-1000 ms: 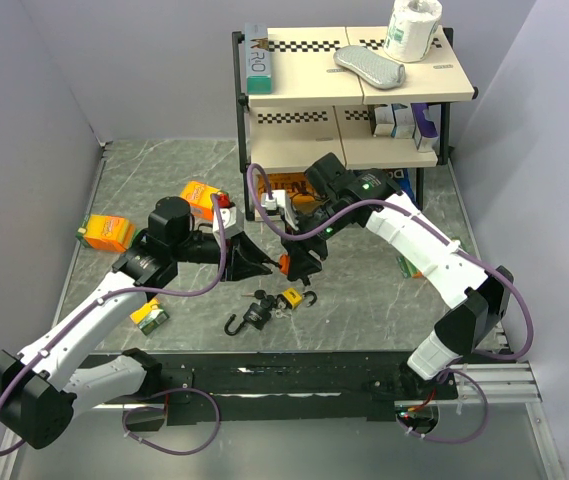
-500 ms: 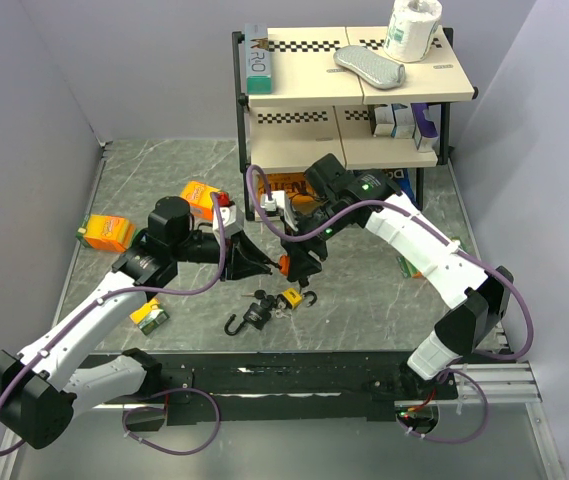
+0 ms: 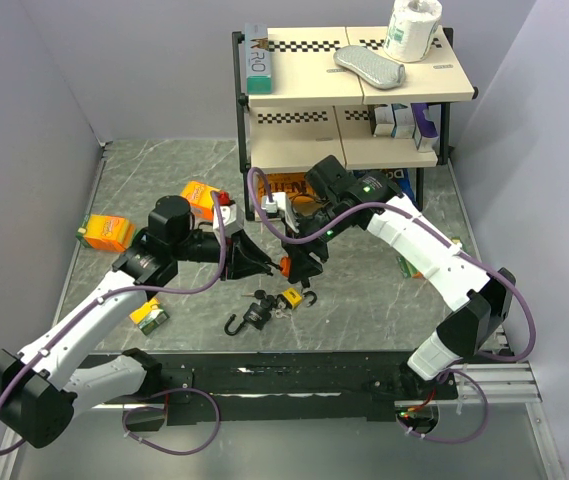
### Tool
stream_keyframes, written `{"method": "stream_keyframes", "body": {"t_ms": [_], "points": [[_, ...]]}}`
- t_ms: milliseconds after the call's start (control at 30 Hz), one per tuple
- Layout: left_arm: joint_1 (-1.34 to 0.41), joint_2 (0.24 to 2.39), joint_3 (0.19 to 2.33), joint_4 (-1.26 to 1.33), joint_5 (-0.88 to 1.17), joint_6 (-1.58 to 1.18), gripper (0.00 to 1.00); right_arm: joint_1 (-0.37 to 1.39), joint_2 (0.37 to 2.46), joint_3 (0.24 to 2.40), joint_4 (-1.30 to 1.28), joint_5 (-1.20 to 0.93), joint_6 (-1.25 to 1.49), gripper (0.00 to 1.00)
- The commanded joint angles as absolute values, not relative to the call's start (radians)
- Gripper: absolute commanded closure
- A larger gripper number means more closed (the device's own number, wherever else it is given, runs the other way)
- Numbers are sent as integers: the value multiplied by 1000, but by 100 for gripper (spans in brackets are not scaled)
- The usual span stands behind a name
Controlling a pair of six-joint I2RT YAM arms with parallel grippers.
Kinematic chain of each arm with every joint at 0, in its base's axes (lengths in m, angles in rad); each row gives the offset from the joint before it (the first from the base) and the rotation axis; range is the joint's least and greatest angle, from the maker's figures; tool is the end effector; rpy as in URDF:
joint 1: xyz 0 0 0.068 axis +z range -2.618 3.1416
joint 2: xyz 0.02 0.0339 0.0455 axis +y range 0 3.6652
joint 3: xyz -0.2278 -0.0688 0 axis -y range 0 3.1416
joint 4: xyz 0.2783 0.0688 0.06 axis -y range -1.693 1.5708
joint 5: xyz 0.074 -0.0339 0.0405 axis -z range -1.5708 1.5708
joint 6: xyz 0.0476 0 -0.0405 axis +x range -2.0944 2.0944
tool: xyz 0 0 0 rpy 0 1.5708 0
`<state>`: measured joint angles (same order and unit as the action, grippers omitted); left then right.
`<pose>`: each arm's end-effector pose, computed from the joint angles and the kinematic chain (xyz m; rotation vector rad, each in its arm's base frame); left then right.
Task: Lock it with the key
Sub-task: Lock the lock.
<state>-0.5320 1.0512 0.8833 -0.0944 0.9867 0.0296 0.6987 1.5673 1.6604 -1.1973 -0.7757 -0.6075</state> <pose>0.2282 -0.1804 0.2979 1.1764 1.4790 -1.2430 0.2384 0.2438 0.3305 -1.7267 1.8540 1.0564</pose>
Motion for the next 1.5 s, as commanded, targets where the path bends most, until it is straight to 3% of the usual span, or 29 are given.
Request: {"method": "stream_keyframes", "body": {"t_ms": [0, 133, 233, 333, 400, 433, 500, 567, 667, 900, 1100, 1333, 1467], "points": [[-540, 1061, 922, -80, 986, 25, 68, 713, 1508, 1666, -1163, -821, -601, 100], [-540, 1062, 920, -81, 991, 22, 75, 716, 1512, 1675, -1170, -821, -606, 100], [-540, 1051, 911, -60, 983, 6, 98, 718, 1514, 1678, -1173, -821, -612, 100], [-538, 1042, 910, -41, 971, -67, 99, 716, 1511, 1678, -1172, -822, -603, 97], [-531, 1039, 908, -22, 977, -103, 99, 710, 1509, 1681, -1157, -819, -585, 75], [-523, 1039, 901, -3, 982, -151, 99, 703, 1502, 1683, -1154, -821, -574, 39], [-487, 1035, 894, 50, 997, -205, 99, 671, 1487, 1680, -1128, -837, -557, 11], [-456, 1031, 887, 112, 1019, -291, 99, 641, 1456, 1668, -1099, -865, -555, 2], [-394, 1034, 897, 181, 1049, -385, 99, 578, 1402, 1617, -1045, -937, -552, 1], [-310, 1037, 910, 434, 1080, -698, 99, 502, 1250, 1416, -619, -1040, -396, 1], [-305, 1032, 942, 497, 1092, -778, 99, 503, 1278, 1439, -482, -1008, -255, 1], [-305, 1015, 950, 552, 1062, -853, 99, 528, 1287, 1453, -434, -1083, -299, 1], [-302, 1015, 957, 554, 1043, -864, 99, 551, 1301, 1463, -440, -1095, -302, 7]]}}
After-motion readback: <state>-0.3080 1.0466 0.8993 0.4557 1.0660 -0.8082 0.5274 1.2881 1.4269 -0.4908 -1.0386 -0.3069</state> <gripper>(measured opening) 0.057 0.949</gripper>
